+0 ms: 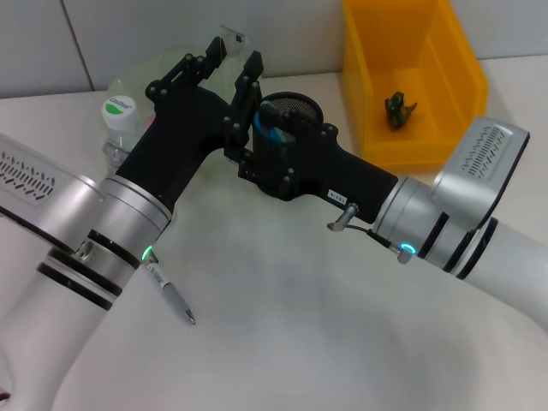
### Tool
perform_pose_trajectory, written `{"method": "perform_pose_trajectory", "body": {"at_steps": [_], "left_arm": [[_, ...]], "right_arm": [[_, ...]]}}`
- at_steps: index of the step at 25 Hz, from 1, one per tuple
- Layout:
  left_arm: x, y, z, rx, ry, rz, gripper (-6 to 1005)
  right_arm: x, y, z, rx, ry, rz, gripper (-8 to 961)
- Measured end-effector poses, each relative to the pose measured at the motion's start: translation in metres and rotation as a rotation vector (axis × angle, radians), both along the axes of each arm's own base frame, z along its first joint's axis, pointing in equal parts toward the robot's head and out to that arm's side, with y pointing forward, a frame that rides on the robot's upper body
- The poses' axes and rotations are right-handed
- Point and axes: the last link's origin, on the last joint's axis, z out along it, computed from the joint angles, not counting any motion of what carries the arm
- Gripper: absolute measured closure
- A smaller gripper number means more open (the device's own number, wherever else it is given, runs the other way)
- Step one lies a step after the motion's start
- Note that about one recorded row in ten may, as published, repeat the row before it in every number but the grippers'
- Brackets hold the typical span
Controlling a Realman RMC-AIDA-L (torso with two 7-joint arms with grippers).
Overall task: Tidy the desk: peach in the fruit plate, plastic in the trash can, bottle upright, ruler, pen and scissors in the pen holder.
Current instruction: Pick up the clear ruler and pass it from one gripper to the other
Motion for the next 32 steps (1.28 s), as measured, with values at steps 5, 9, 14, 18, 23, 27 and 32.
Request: {"method": "perform_pose_trajectory", "body": {"at_steps": [5, 9, 14, 18, 23, 27, 32], "left_arm": [[0.001, 0.0, 0.0, 0.0, -0.002, -0.004, 609], [0.002, 0.001, 0.0, 0.0, -0.003, -0.005, 609], [0.002, 0.001, 0.0, 0.001, -0.004, -0.006, 610], [0.002, 0.001, 0.0, 0.001, -0.004, -0.006, 610], [0.002, 0.001, 0.0, 0.0, -0.003, -0.005, 610], [0.002, 0.001, 0.0, 0.0, -0.003, -0.005, 609], [0.002, 0.001, 0.0, -0.001, -0.003, -0.005, 609]], "right_arm": [[-0.002, 0.0, -0.004, -0.012, -0.01, -0.002, 270], [-0.004, -0.001, -0.008, -0.002, -0.025, 0.001, 294], [-0.006, -0.001, -0.013, 0.025, -0.05, -0.01, 486], [-0.008, -0.001, -0.015, 0.055, -0.061, -0.012, 553], [-0.008, -0.001, -0.016, 0.073, -0.069, -0.021, 637], [-0.009, -0.001, -0.016, 0.077, -0.068, -0.023, 668], [-0.01, -0.001, -0.017, 0.072, -0.07, -0.017, 696]]}}
